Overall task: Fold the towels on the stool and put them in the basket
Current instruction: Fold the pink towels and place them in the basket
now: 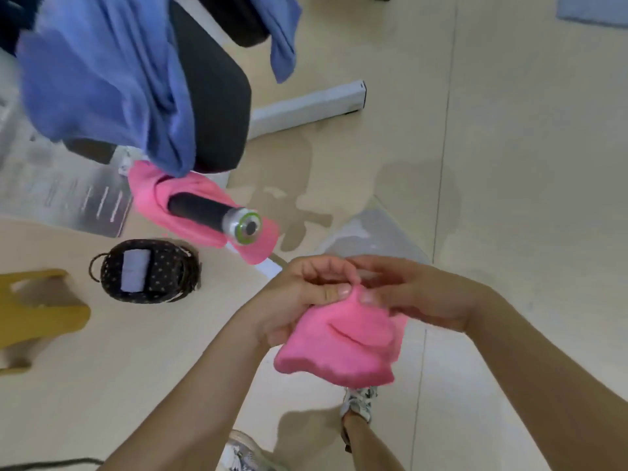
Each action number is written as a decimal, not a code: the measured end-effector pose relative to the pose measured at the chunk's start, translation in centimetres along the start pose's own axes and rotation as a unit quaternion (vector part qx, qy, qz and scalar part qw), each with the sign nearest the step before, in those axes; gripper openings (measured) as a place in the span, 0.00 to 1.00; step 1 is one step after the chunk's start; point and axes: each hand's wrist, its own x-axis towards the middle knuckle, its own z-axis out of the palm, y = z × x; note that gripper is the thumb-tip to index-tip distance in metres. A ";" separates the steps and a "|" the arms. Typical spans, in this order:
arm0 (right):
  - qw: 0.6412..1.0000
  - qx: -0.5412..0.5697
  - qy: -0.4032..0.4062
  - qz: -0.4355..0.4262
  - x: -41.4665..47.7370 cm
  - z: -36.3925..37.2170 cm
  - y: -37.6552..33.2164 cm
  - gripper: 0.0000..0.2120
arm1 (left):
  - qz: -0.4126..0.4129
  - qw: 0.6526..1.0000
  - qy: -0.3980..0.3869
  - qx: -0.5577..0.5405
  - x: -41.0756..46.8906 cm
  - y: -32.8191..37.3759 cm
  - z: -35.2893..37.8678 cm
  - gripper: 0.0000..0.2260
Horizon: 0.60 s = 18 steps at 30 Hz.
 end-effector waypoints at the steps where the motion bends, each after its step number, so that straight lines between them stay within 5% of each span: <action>1: 1.000 0.015 0.010 0.013 -0.6 1.6 -2.2 0.23 | 0.014 1.000 0.024 -0.001 -2.3 1.6 0.4 0.08; 5: 0.998 -0.056 0.015 -0.001 -2.2 10.2 -9.7 0.17 | 0.084 0.992 0.088 -0.013 -12.5 6.8 1.1 0.02; 14: 0.970 -0.214 0.005 -0.113 -5.2 34.5 -23.6 0.08 | 0.229 0.964 0.133 -0.022 -38.7 13.0 -2.4 0.12; 18: 0.953 -0.239 0.007 -0.188 -5.3 45.2 -27.2 0.06 | 0.299 0.930 0.212 -0.023 -49.3 15.0 -4.2 0.08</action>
